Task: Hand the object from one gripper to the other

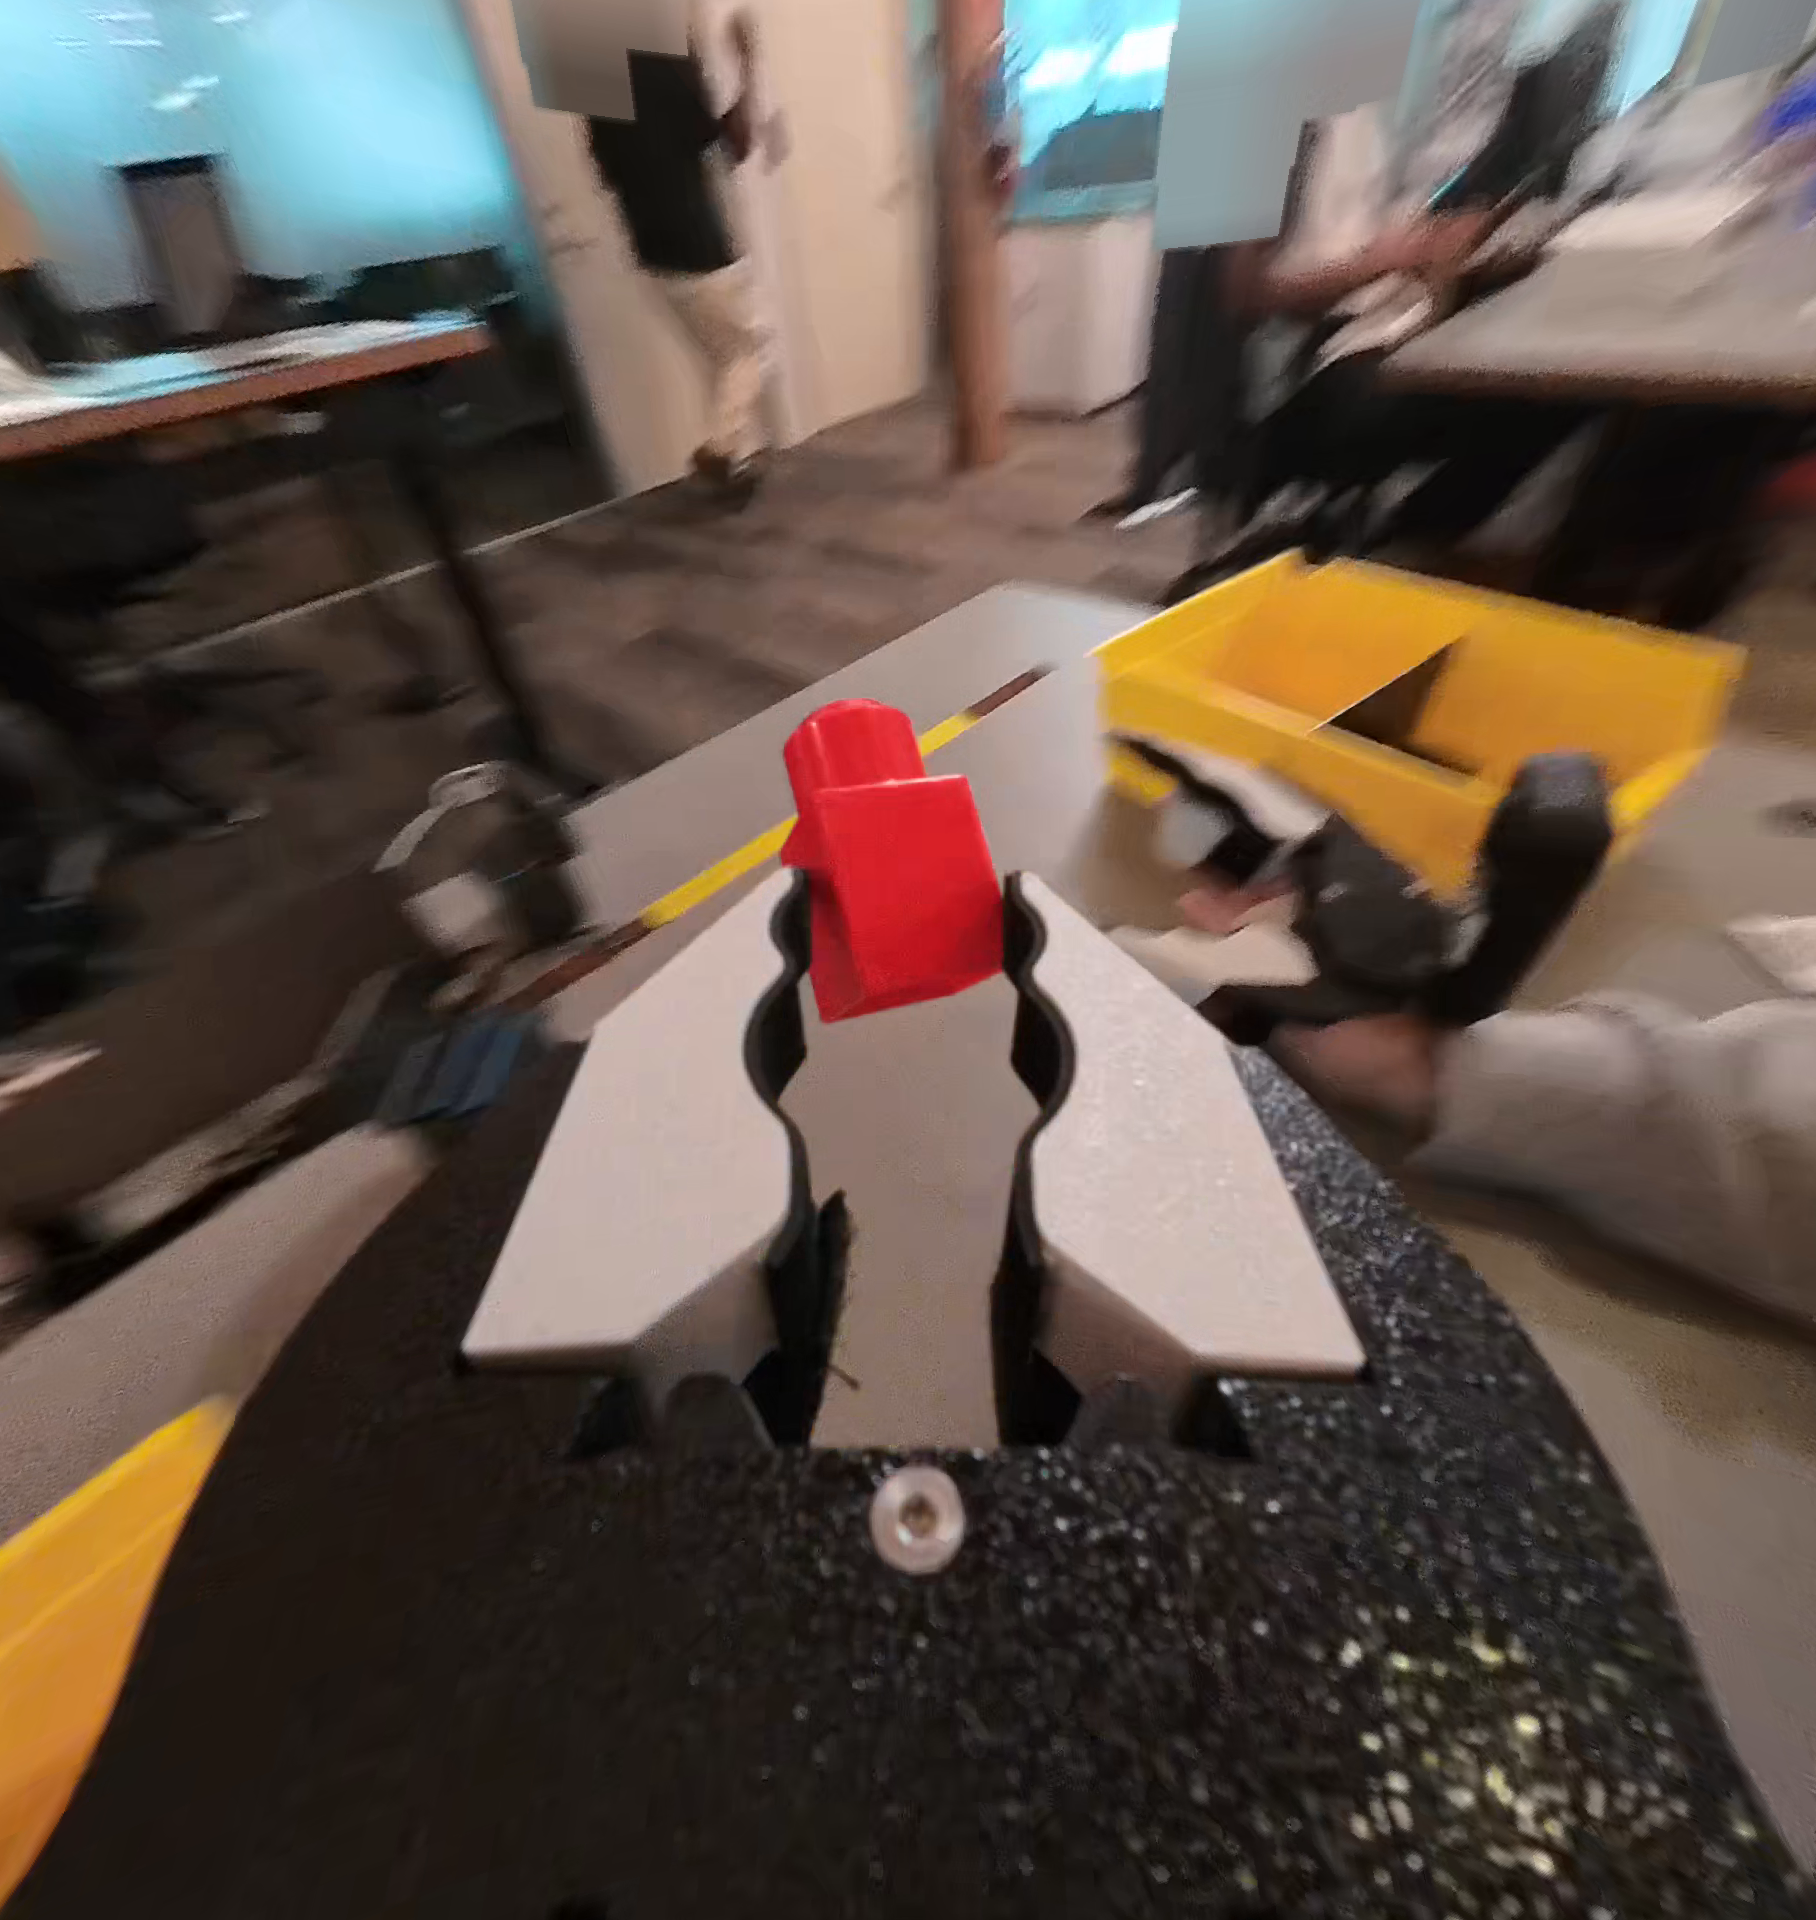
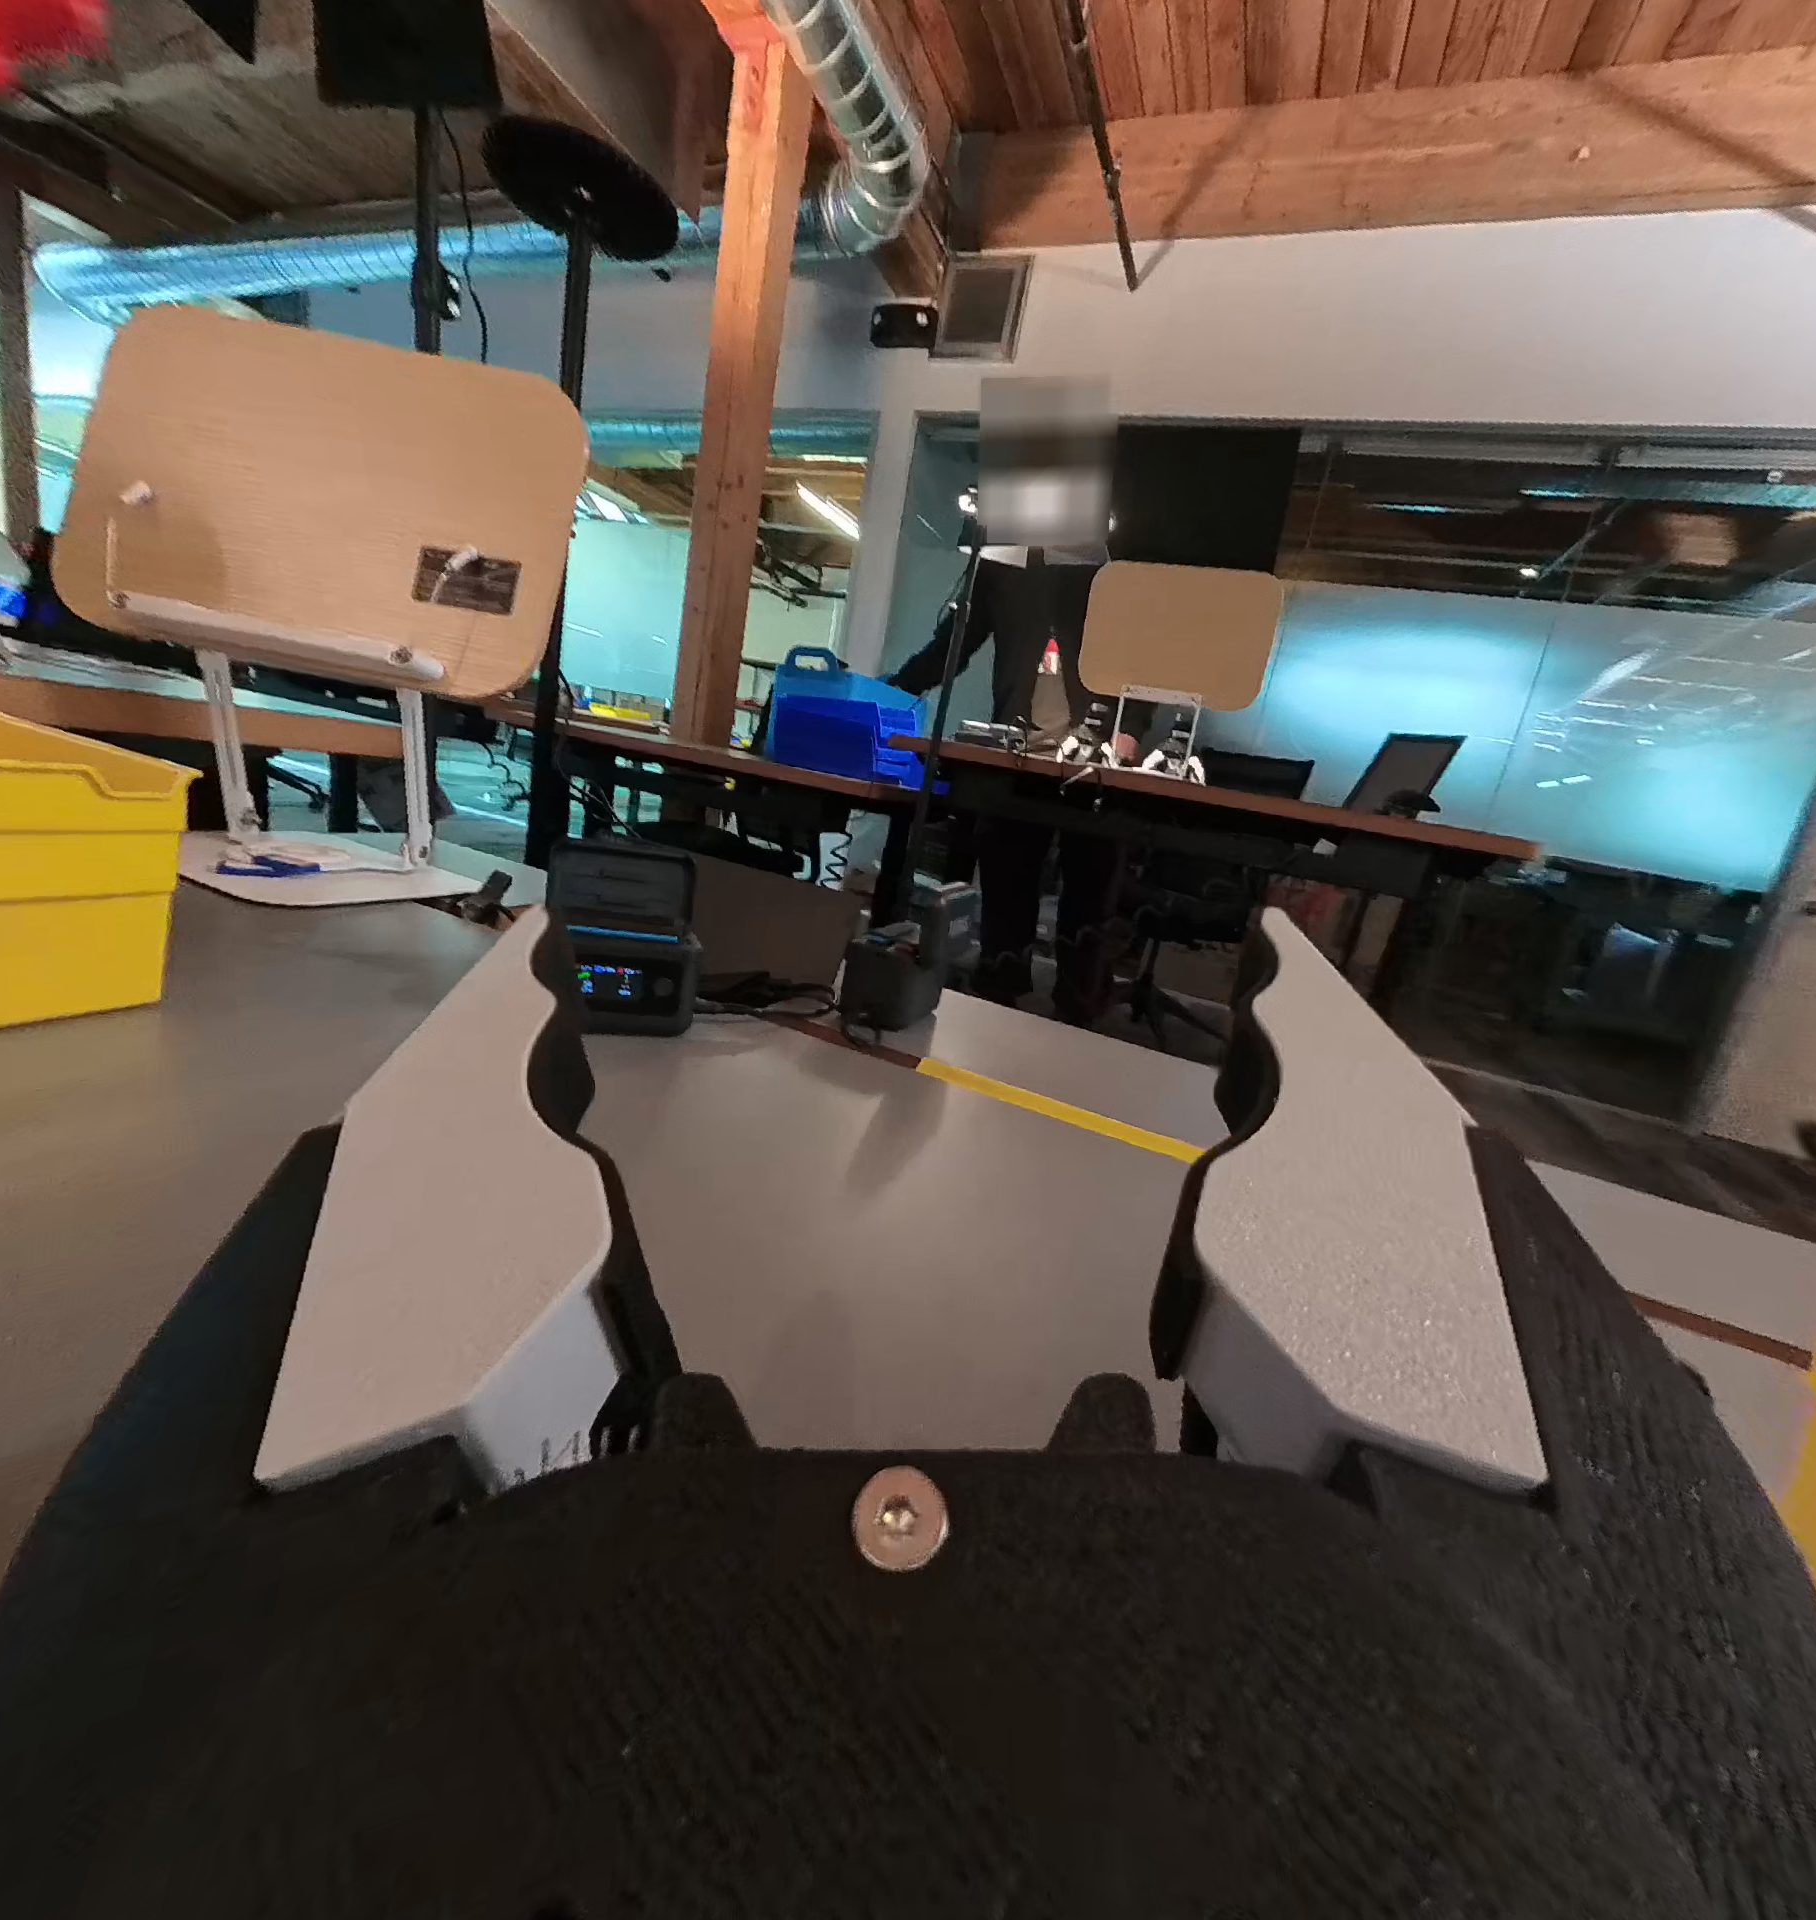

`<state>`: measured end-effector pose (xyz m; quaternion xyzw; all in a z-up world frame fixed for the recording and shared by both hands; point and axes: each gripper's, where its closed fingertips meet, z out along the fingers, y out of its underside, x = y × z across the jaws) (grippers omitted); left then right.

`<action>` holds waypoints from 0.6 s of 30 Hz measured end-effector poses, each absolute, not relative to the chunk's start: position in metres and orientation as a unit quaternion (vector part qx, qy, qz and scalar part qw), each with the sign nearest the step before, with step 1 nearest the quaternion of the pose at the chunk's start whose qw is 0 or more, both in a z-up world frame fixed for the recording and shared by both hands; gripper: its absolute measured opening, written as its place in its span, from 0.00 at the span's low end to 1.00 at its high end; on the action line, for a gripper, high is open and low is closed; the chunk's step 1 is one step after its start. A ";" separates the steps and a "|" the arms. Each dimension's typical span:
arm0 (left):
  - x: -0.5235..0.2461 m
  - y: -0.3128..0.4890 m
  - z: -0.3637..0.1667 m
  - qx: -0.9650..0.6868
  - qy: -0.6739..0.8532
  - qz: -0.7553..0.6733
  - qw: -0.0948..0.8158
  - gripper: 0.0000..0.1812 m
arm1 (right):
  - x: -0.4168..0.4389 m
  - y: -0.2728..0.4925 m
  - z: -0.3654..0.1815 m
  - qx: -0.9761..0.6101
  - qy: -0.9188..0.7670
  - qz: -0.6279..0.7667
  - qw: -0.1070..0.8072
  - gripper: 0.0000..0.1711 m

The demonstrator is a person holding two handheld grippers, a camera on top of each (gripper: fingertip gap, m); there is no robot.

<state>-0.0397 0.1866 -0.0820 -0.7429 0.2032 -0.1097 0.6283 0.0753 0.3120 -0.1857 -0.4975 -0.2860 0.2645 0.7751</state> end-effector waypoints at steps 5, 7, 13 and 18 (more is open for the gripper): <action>0.008 0.231 -0.112 -0.642 0.153 -0.341 0.669 0.19 | 0.075 0.303 -0.180 -0.475 -0.296 0.313 0.768 0.71; -0.009 0.255 -0.136 -0.638 0.086 -0.269 0.716 0.19 | 0.072 0.299 -0.181 -0.476 -0.297 0.357 0.746 0.69; 0.011 0.269 -0.196 -0.633 0.189 -0.079 0.746 0.19 | 0.057 0.290 -0.199 -0.542 -0.303 0.510 0.595 0.44; 0.049 0.266 -0.211 -0.620 0.314 -0.020 0.719 0.19 | 0.045 0.269 -0.208 -0.564 -0.294 0.667 0.388 0.35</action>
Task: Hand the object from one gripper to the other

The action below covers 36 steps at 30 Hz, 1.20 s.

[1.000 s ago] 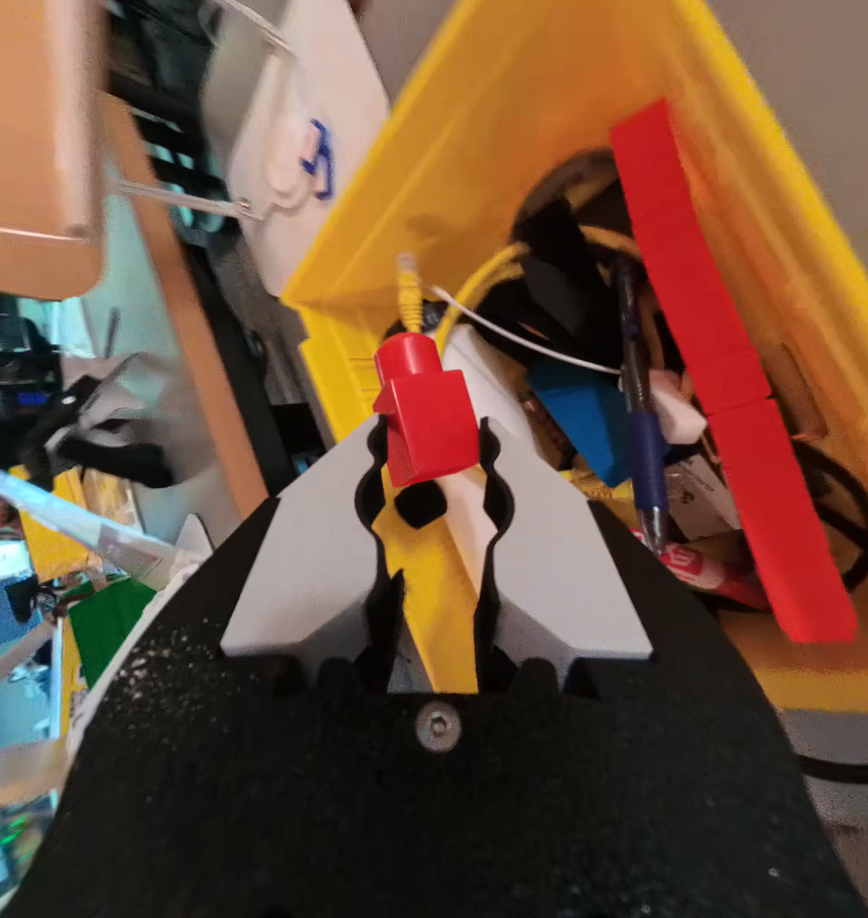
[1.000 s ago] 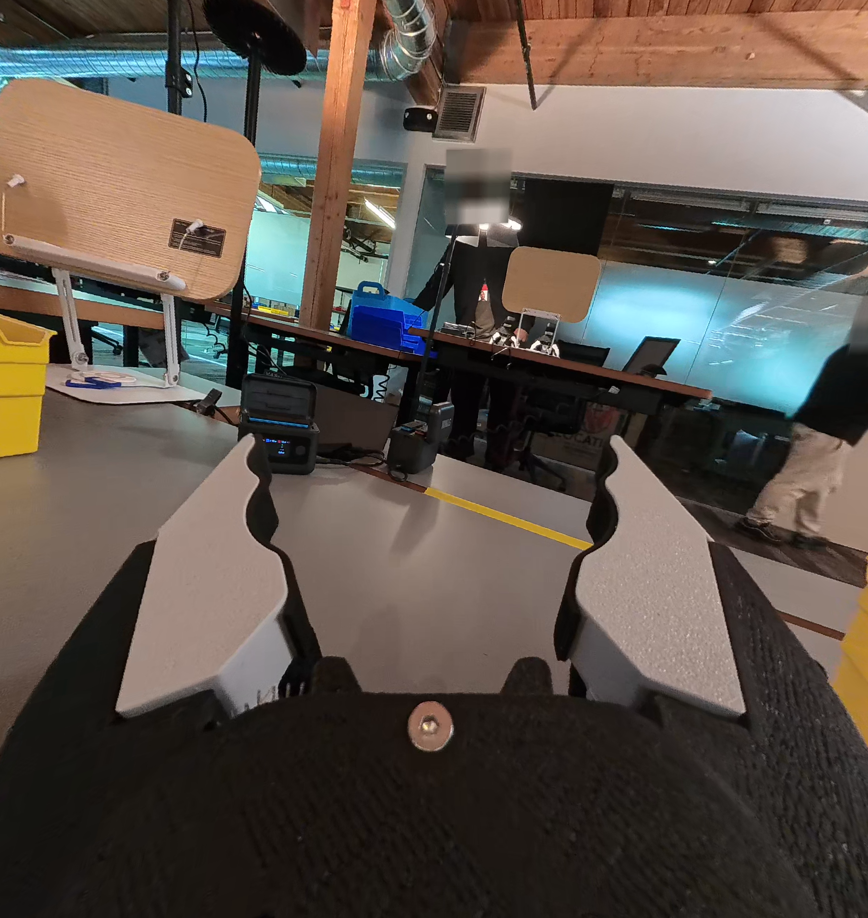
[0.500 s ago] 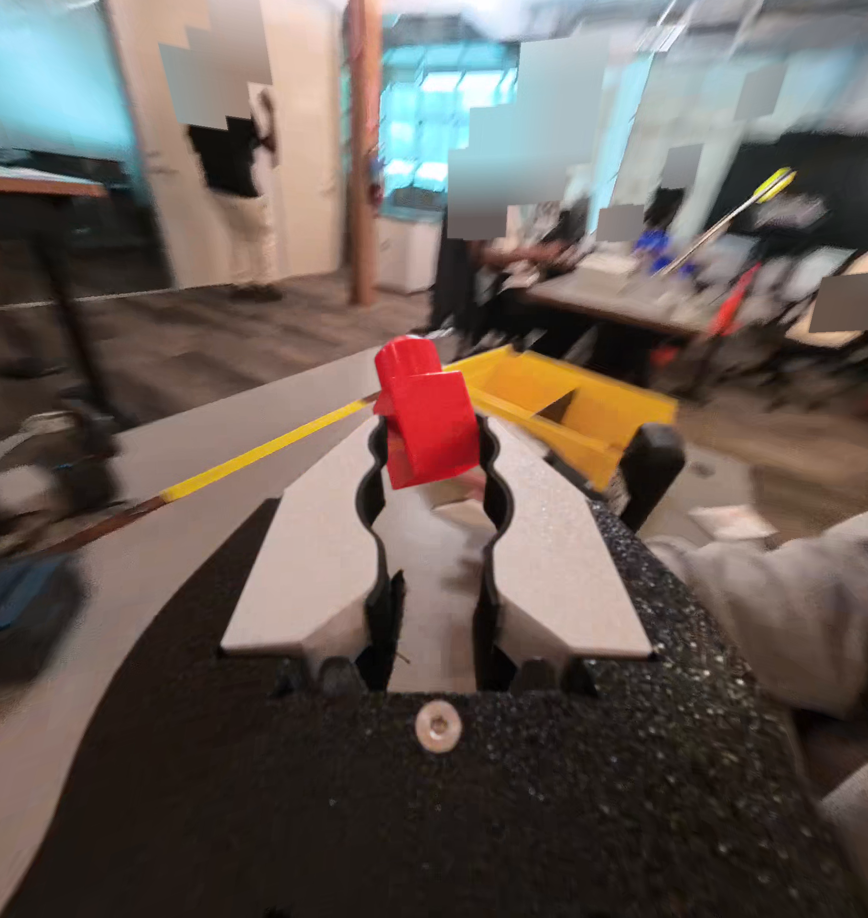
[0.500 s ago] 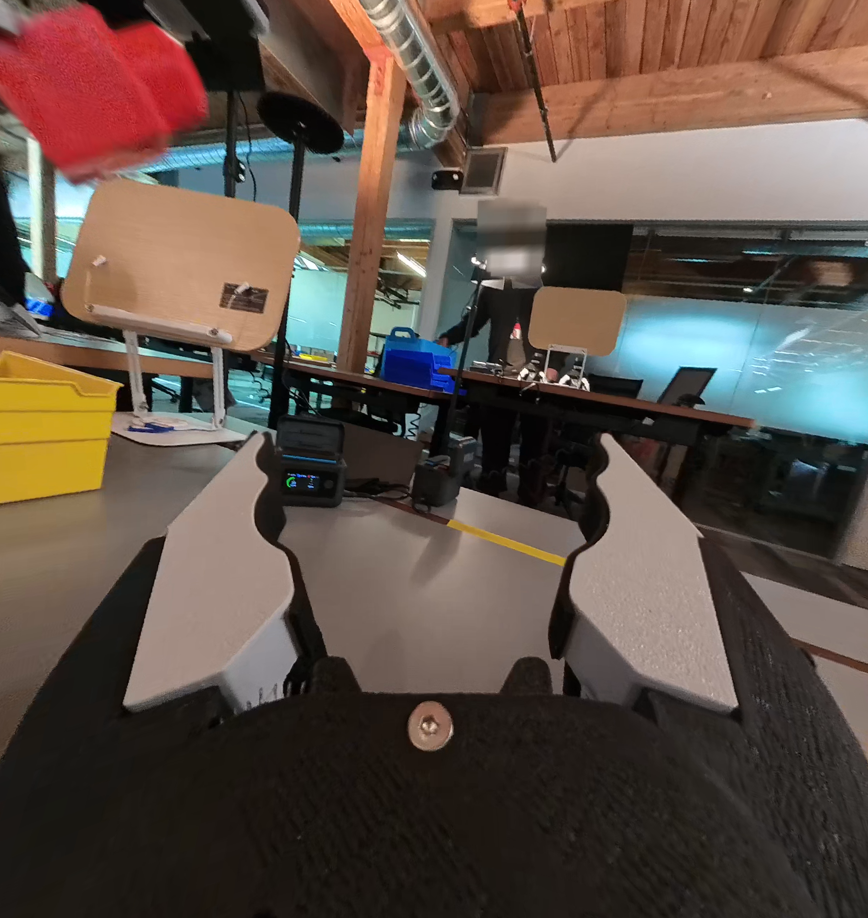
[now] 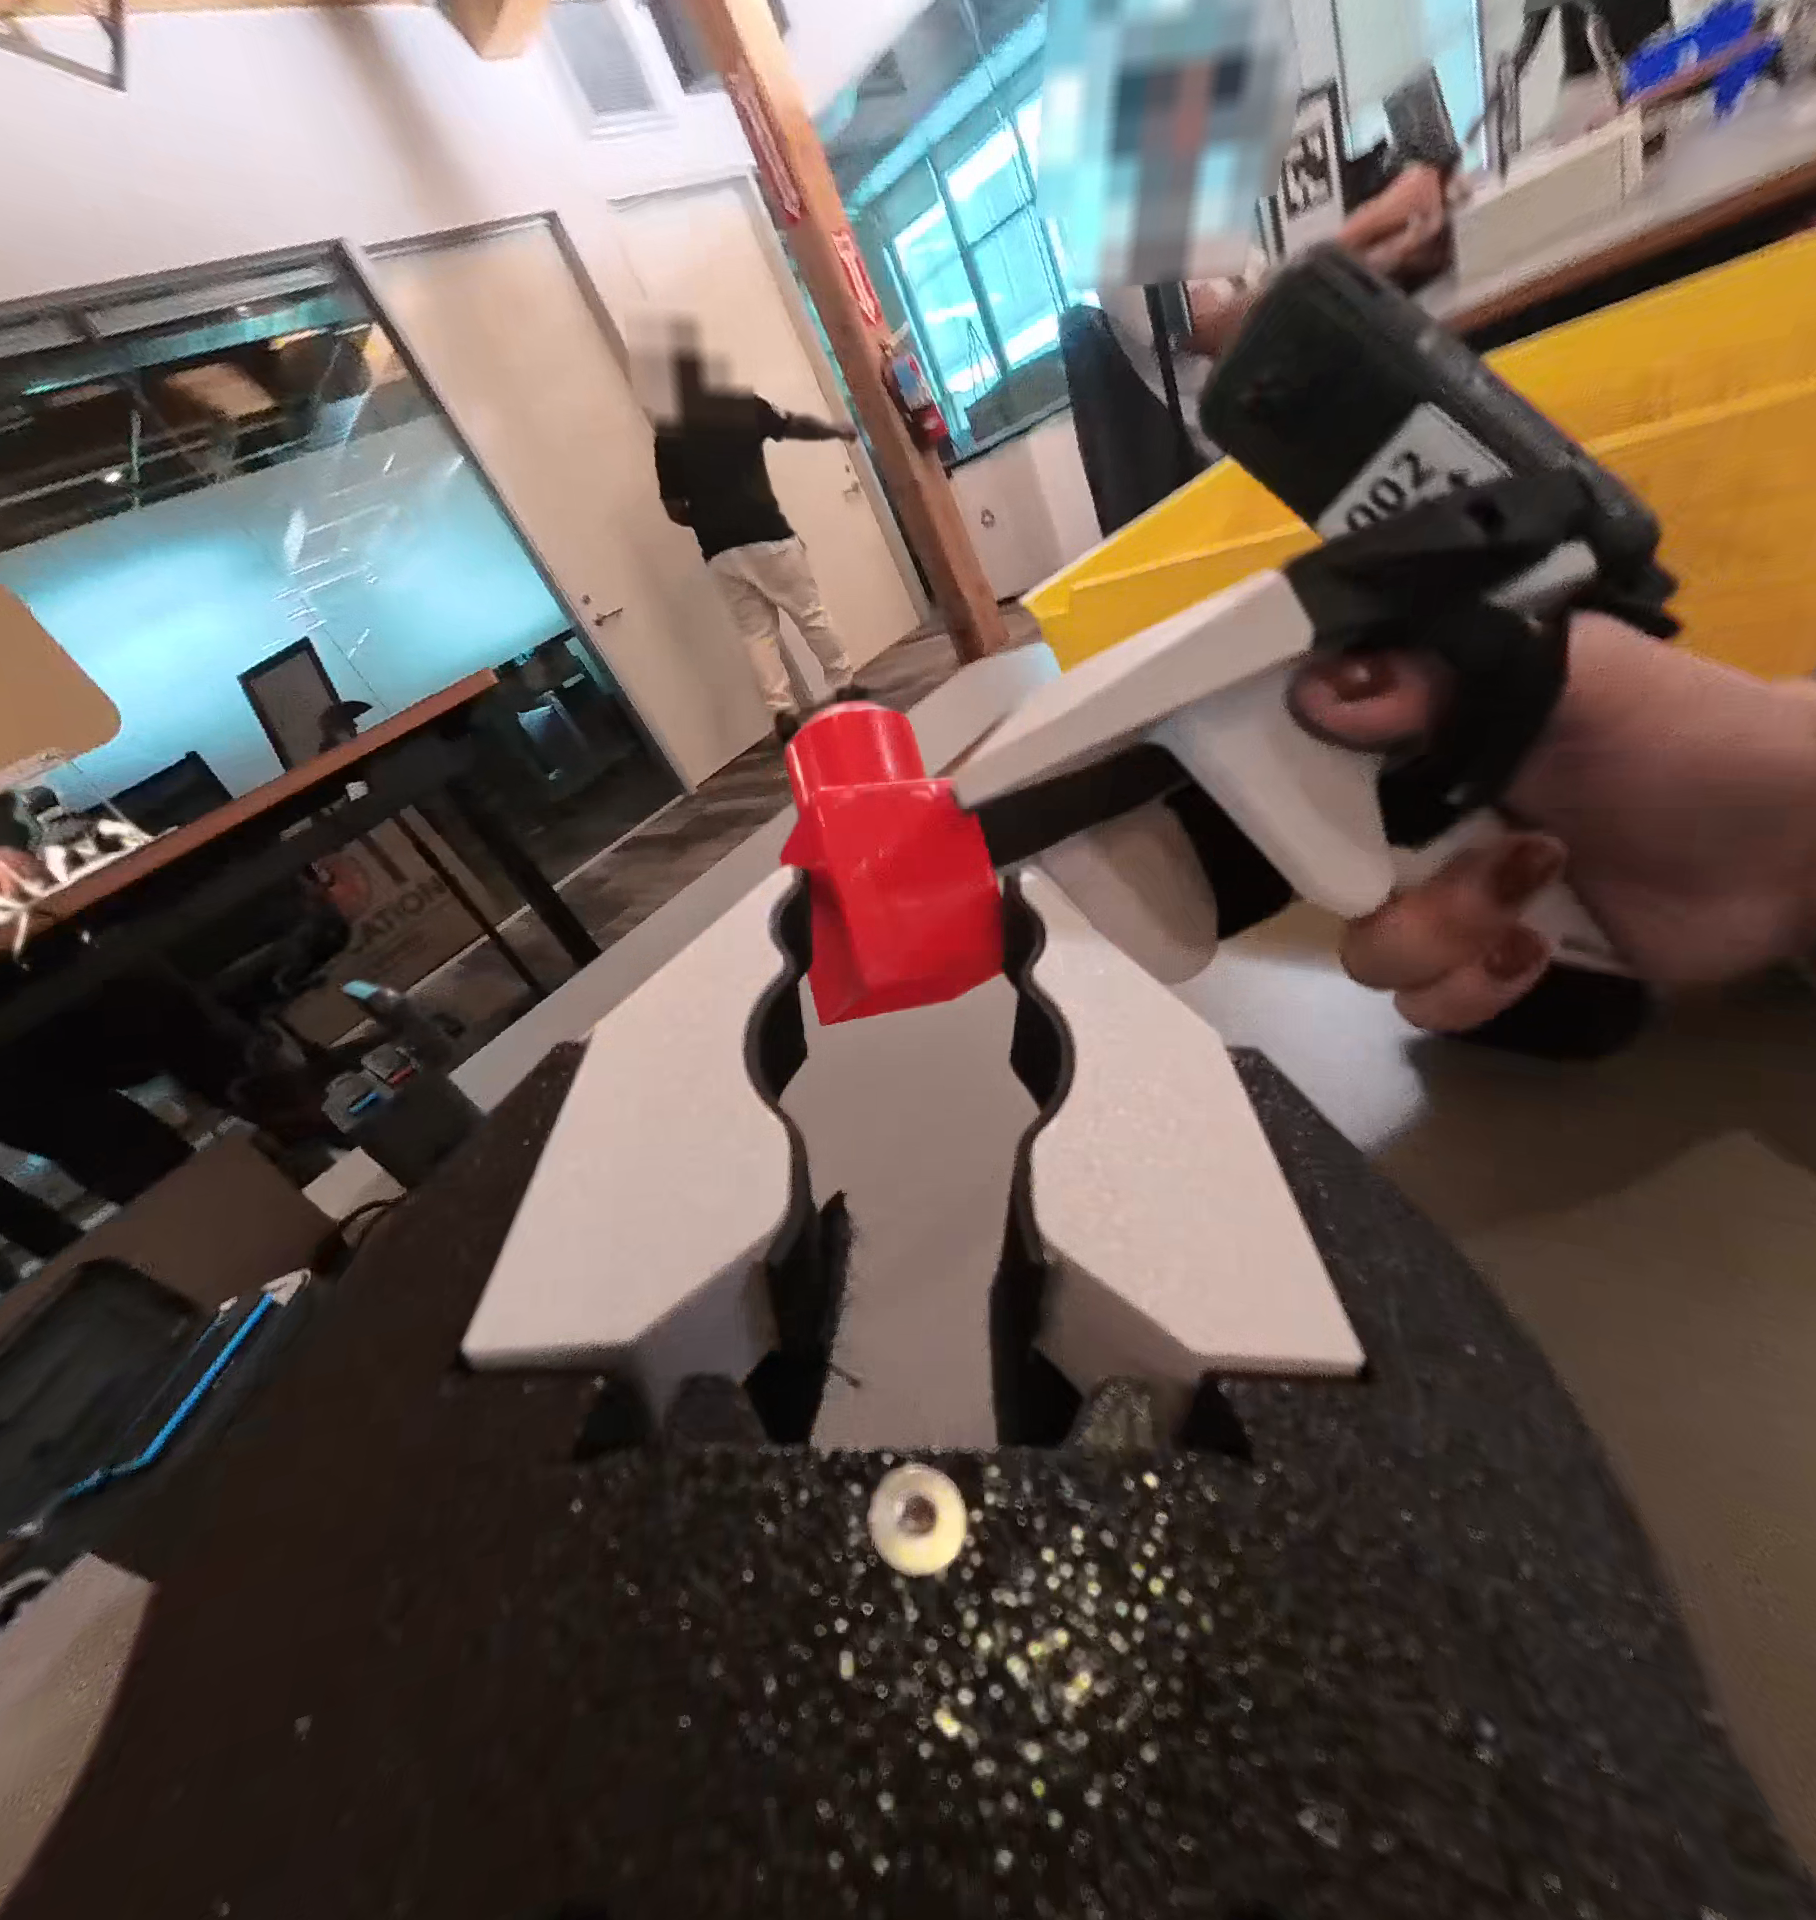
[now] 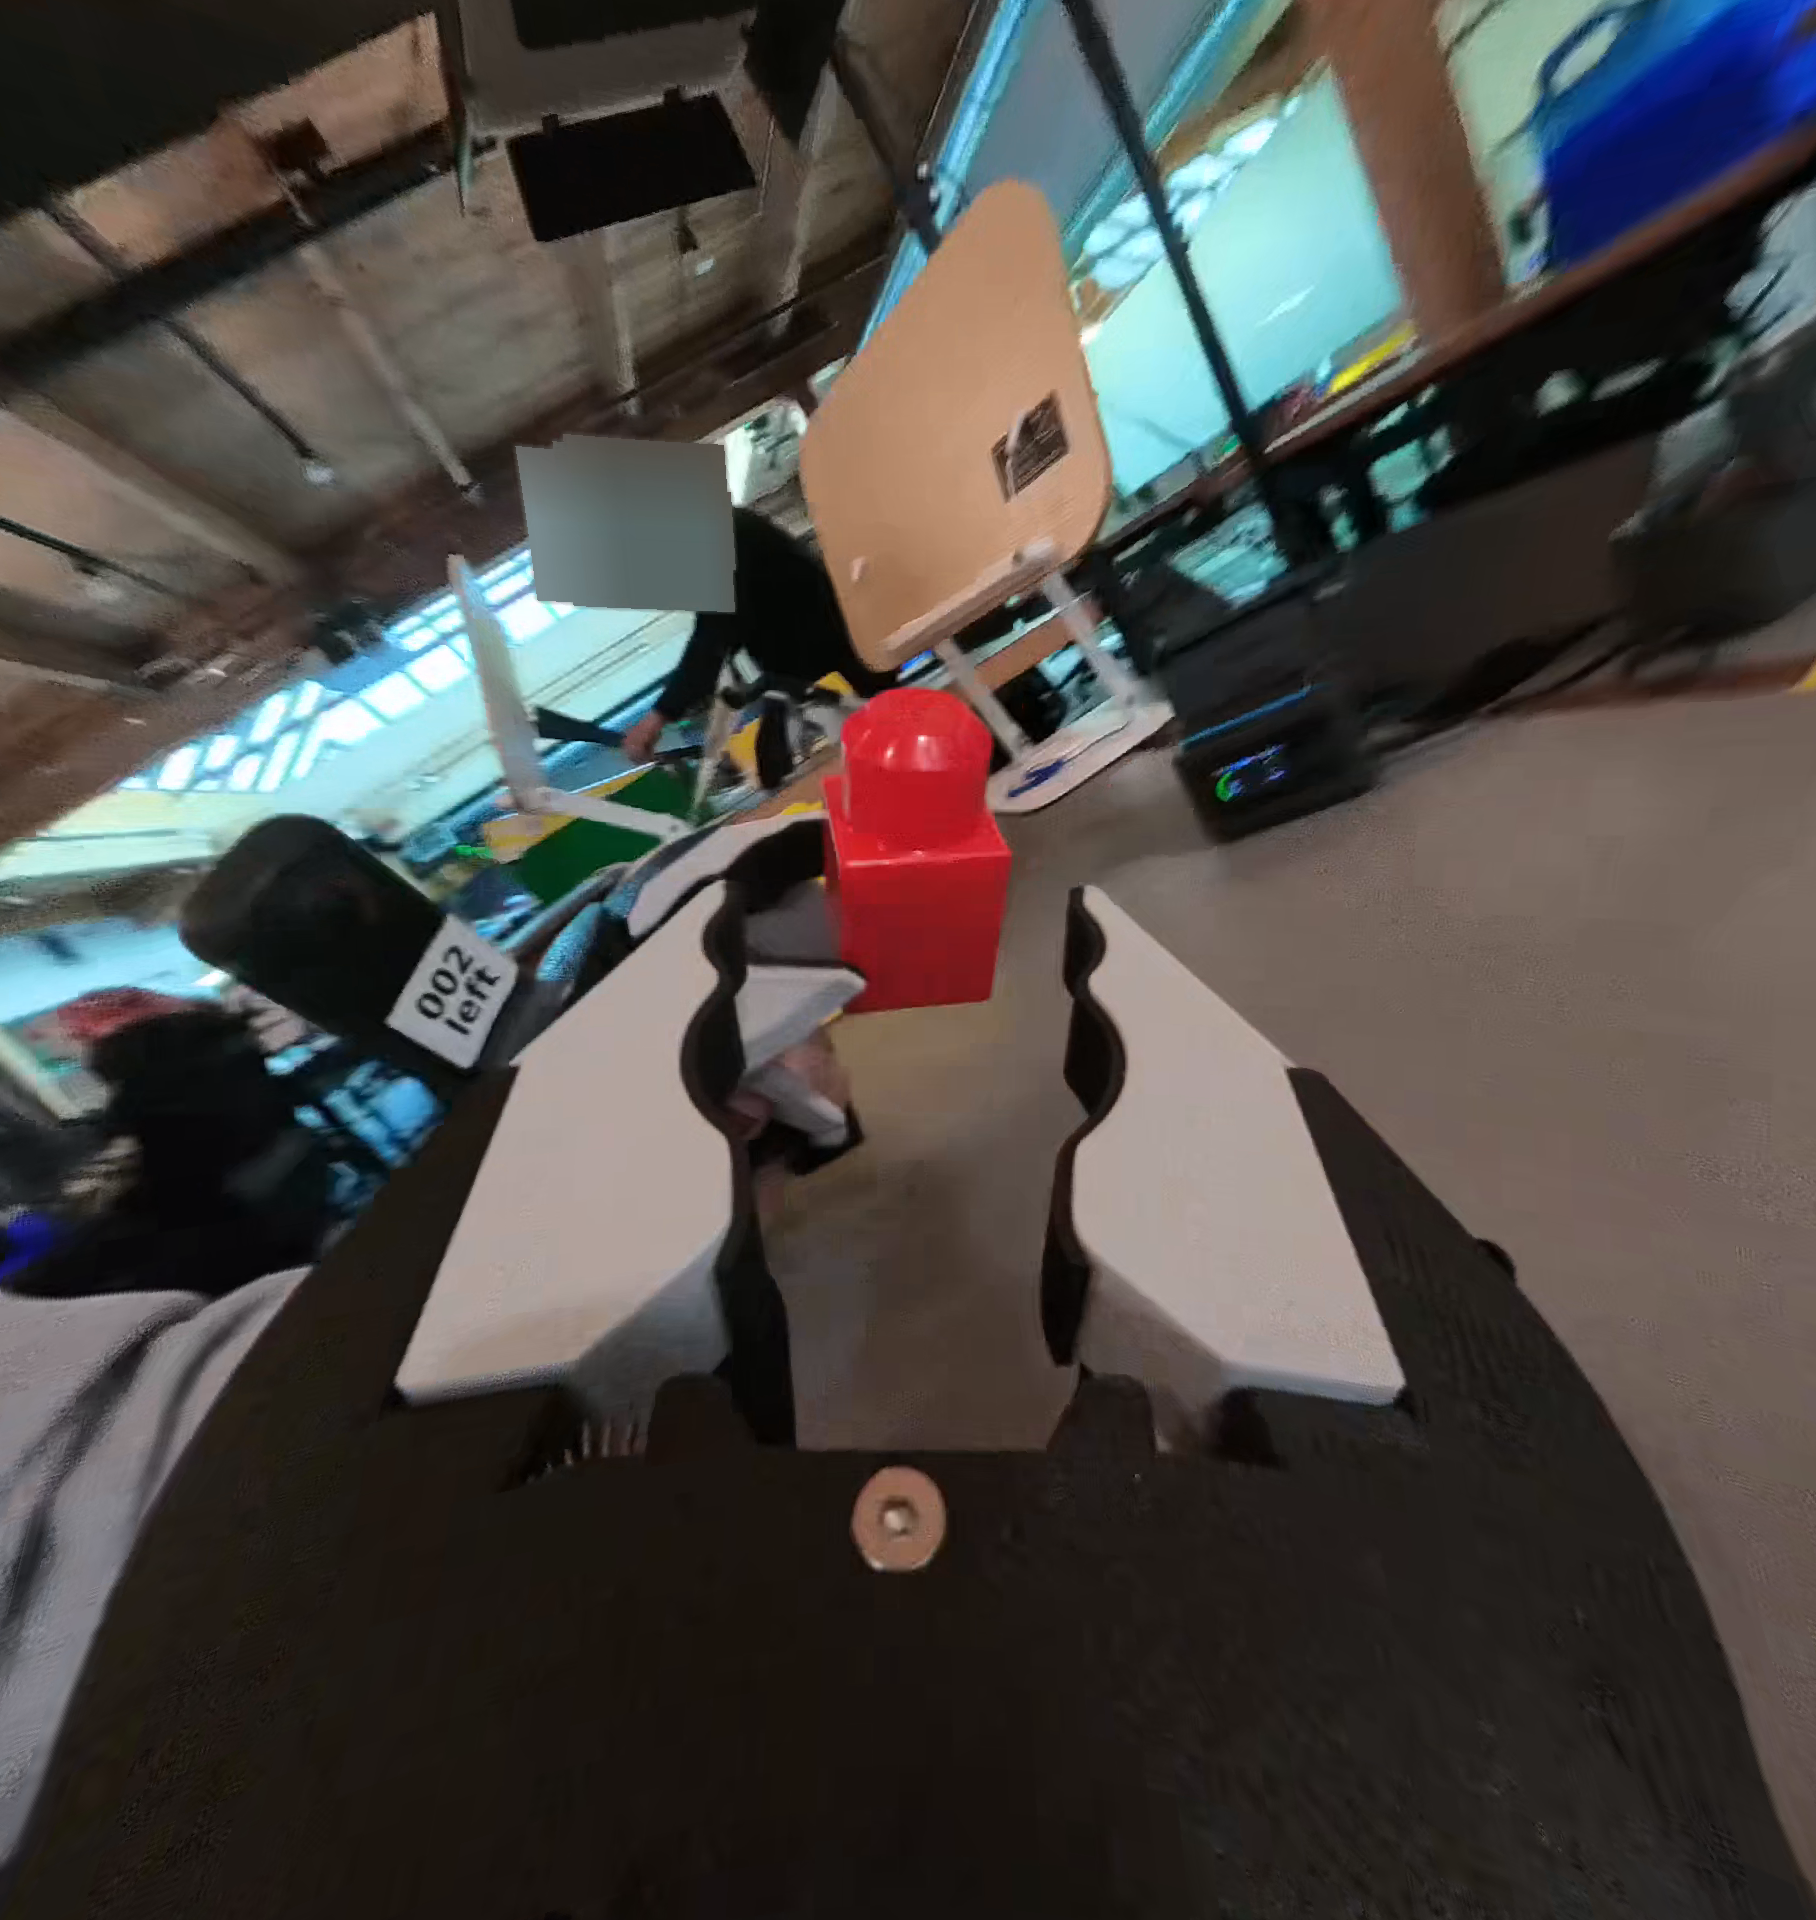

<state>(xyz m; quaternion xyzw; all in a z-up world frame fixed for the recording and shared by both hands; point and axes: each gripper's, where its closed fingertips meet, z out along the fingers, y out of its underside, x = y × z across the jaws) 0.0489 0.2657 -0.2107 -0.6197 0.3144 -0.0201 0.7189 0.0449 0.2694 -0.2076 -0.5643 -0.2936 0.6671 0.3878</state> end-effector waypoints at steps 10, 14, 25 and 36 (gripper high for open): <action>0.049 0.267 -0.219 -0.662 0.295 -0.101 0.681 0.52 | 0.054 0.269 -0.220 -0.582 -0.360 0.618 0.388 0.19; 0.034 0.266 -0.220 -0.686 0.231 -0.221 0.654 0.57 | 0.054 0.274 -0.224 -0.555 -0.436 0.482 0.519 0.19; 0.013 0.262 -0.203 -0.657 0.132 -0.370 0.643 0.47 | 0.050 0.268 -0.216 -0.389 -0.557 0.095 0.728 0.19; 0.038 0.256 -0.207 -0.662 0.240 -0.224 0.674 0.32 | 0.047 0.266 -0.215 -0.334 -0.571 -0.021 0.750 0.19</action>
